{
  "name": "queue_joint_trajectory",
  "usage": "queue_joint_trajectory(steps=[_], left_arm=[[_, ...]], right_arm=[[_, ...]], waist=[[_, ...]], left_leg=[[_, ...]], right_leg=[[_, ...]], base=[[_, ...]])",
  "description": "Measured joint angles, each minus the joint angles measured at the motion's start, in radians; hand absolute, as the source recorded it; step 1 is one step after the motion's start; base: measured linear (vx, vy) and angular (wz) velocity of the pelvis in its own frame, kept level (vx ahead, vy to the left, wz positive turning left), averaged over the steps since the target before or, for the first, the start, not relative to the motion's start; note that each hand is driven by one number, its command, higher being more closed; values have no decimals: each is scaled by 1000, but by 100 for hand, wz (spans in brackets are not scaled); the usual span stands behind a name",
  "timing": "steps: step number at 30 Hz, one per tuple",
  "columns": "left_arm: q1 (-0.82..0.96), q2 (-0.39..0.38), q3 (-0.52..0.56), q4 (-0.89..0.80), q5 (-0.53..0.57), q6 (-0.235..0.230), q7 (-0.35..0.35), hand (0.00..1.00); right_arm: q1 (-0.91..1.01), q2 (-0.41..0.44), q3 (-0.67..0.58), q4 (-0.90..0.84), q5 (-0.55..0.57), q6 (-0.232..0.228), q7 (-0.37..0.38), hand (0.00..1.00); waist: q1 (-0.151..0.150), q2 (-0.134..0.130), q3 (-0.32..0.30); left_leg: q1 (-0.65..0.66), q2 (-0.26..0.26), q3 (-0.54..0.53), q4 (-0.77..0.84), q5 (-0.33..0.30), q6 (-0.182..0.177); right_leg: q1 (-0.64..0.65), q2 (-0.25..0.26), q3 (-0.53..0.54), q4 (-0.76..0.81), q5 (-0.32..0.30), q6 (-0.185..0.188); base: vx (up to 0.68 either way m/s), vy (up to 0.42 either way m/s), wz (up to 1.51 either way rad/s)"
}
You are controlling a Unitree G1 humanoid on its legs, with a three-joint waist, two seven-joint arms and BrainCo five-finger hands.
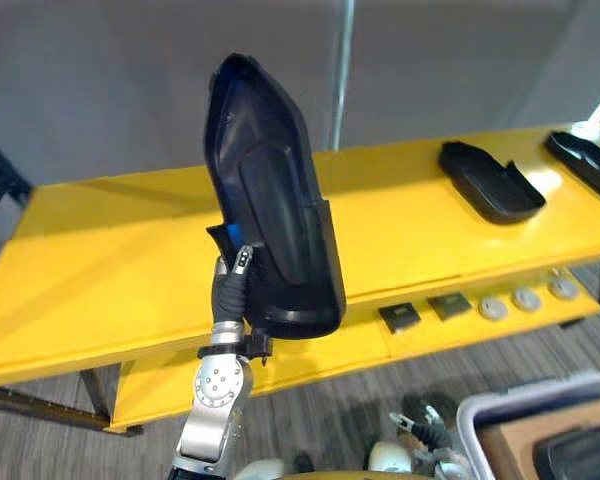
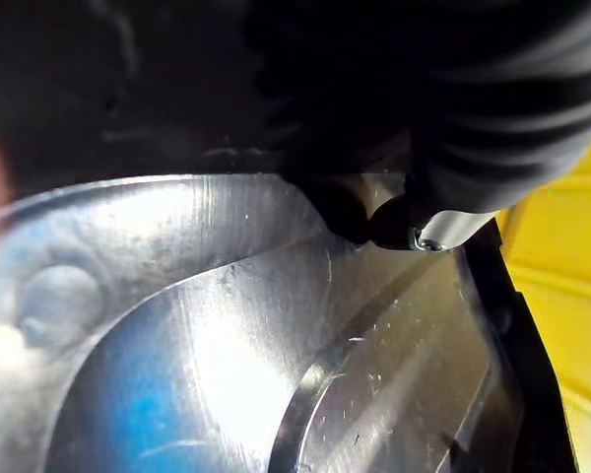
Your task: Walk over and take plastic housings, then place them on the shelf
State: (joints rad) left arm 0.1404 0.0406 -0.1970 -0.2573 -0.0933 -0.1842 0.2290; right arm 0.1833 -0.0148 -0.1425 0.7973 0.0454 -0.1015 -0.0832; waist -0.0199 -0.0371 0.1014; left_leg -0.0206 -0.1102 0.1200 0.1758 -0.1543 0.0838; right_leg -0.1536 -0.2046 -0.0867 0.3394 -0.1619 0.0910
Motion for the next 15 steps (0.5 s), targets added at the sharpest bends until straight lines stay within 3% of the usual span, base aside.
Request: queue_joint_trajectory(steps=[4,8,10,15], left_arm=[[0,-3,-12,2,0,0,-6,100],[-10,-23,-10,30,9,3,-9,100],[-13,-28,-8,56,20,5,-9,100],[-104,-4,45,186,42,25,-1,100]], right_arm=[[-1,-8,0,0,-11,-1,1,0],[1,-33,-2,-3,-17,-2,1,0],[2,-40,-4,-7,-18,-3,1,0],[-4,-54,-4,-10,-22,-6,4,0]], waist=[[3,35,-17],[-27,40,-22],[-31,47,-27],[-33,52,-43]], left_leg=[[-19,74,-8,-5,-13,-55],[14,115,-23,-53,21,-99],[45,127,-22,-83,28,-109],[66,128,-20,-109,33,-107]], right_leg=[[48,72,-55,-146,101,-19],[84,119,-80,-214,119,-44],[116,133,-88,-246,130,-59],[163,143,-97,-329,164,-56]], base=[[107,-186,-5],[201,-172,2],[153,-85,-3],[46,-7,1]])
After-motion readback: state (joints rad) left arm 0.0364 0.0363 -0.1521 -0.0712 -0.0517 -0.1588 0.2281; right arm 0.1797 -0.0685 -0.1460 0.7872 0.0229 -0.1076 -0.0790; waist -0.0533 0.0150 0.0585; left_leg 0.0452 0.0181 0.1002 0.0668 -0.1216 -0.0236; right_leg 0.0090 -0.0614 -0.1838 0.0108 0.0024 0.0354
